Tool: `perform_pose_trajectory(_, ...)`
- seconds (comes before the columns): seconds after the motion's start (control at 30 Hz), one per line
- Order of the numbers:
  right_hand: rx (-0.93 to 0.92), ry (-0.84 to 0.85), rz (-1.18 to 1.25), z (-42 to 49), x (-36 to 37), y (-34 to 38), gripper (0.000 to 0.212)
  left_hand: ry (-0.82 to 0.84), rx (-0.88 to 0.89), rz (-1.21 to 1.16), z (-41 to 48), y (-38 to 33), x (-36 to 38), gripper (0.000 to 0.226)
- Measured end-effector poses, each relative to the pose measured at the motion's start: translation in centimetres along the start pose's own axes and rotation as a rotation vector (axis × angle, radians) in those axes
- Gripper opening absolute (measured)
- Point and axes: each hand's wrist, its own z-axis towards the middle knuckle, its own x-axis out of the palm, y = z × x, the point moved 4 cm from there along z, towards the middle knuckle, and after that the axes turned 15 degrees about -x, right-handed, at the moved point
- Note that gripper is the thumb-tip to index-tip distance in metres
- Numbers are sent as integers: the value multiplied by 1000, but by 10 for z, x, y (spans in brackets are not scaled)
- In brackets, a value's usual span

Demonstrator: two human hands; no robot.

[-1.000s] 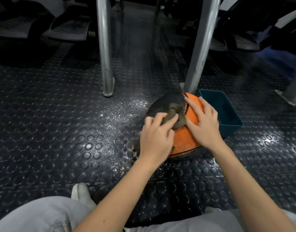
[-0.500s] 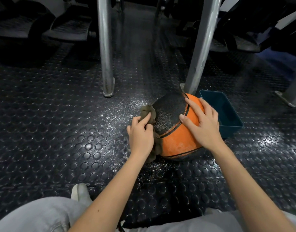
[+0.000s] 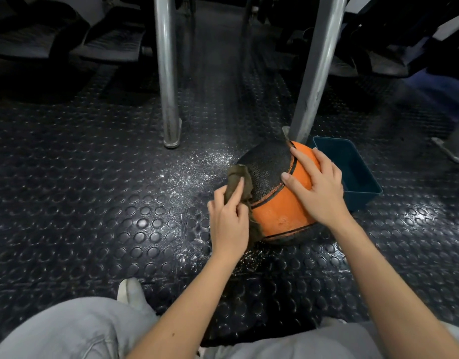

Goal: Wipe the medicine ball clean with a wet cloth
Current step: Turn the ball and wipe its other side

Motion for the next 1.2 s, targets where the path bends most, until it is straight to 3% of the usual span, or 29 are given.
perform_pose_trajectory(0.1, 13, -9, 8, -1, -1, -1, 53, 13, -192, -61, 9, 10, 0, 45)
perform_pose_trajectory(0.17, 13, -17, 2, -1, -1, -1, 52, -3, -196, -59, 6, 7, 1, 46)
perform_pose_trajectory(0.23, 14, -23, 3, 0, -1, -1, 53, -25, -103, -24, -2, -3, 2, 46)
perform_pose_trajectory(0.4, 27, -32, 3, -1, -3, -5, 49, 36, 324, 140, -30, -33, 18, 48)
perform_pose_trajectory(0.47, 18, -28, -12, -1, -2, -2, 51, 20, 353, 158, -30, -30, 18, 52)
perform_pose_trajectory(0.6, 23, -4, -11, -1, 0, 5, 65, -15, 184, 32, -13, -15, 9, 50)
perform_pose_trajectory(0.73, 34, -20, 2, -2, -1, 2, 64, -14, -226, -122, 9, 16, 6, 44)
perform_pose_trajectory(0.83, 42, -36, 2, -2, -1, -1, 61, -16, -343, -190, 12, 24, 10, 45)
perform_pose_trajectory(0.93, 64, -39, 15, -1, -2, -2, 63, -40, -215, -187, 5, 5, 8, 44)
perform_pose_trajectory(1.1, 62, -57, 5, -2, -3, -4, 54, 12, 255, -11, -20, -34, 11, 45)
perform_pose_trajectory(1.2, 43, -41, -9, -1, -1, -1, 58, 20, 256, 6, -15, -35, 11, 45)
